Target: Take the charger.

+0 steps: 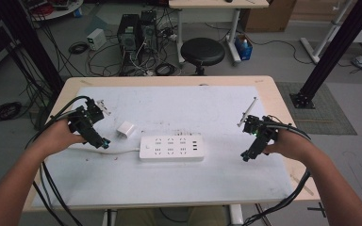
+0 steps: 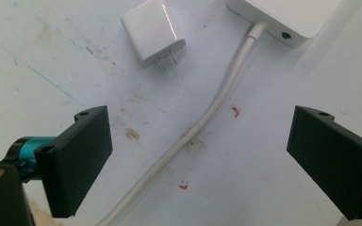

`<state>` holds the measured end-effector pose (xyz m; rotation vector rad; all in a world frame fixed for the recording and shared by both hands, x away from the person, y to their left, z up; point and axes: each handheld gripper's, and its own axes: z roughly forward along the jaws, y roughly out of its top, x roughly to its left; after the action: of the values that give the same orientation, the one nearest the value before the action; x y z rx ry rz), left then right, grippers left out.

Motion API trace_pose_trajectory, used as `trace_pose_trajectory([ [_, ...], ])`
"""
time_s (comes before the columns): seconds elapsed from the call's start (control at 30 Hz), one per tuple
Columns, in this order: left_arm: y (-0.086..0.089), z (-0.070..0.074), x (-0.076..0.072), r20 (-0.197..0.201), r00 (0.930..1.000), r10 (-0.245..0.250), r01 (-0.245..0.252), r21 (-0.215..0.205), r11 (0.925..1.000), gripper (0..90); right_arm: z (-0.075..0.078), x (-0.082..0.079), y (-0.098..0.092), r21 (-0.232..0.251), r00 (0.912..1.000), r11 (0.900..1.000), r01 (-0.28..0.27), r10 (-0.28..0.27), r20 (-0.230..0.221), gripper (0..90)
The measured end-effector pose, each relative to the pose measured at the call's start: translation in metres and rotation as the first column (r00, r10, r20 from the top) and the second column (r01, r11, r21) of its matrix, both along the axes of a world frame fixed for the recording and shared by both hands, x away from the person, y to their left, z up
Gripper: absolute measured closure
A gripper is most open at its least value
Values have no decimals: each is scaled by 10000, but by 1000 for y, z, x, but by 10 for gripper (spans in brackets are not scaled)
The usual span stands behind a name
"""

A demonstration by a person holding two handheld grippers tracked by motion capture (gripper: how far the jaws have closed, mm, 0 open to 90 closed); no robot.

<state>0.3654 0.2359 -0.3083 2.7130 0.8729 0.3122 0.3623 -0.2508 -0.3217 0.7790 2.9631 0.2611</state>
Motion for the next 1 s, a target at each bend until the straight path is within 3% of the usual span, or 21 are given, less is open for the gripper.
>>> trace_pose_trajectory([
  [0.03,-1,-1,-1,48,9999,130,-130,-173,9998,72,0,0,0,-13,10000,10000,9,-9,0,8],
  [0.07,1,1,0,-8,10000,-44,44,24,10000,72,-1,0,0,12,10000,10000,-63,63,6,8],
  [0.13,1,0,0,12,10000,79,-78,-165,9998,72,-1,0,0,-26,10000,10000,-83,83,-9,8],
  [0.3,0,1,2,135,9998,123,-121,-153,9998,72,-2,2,-1,211,9999,9997,147,-146,-58,8],
  [0.47,-1,3,7,434,9950,902,-876,-580,9945,72,-4,3,-1,263,9999,9995,166,-165,-50,8],
  [0.63,-5,5,17,672,9757,2087,-2014,-1019,9742,72,-5,4,1,328,9995,9990,310,-311,14,8],
  [0.67,-5,5,17,672,9757,2087,-2014,-1019,9742,72,-5,4,1,328,9995,9990,310,-311,14,8],
  [0.7,-8,3,21,696,9681,2405,-2306,-1266,9648,72,-6,3,2,279,9995,9991,312,-314,46,8],
  [0.83,-16,-3,29,621,9612,2687,-2573,-1484,9549,72,-6,2,3,279,9997,9994,216,-219,105,8],
  [0.9,-19,-6,34,514,9552,2915,-2802,-1601,9465,72,-6,1,3,291,9997,9994,197,-200,122,8],
  [1.0,-24,-12,42,288,9392,3421,-3297,-2025,9221,72,-7,1,1,307,9997,9993,211,-215,115,8],
])
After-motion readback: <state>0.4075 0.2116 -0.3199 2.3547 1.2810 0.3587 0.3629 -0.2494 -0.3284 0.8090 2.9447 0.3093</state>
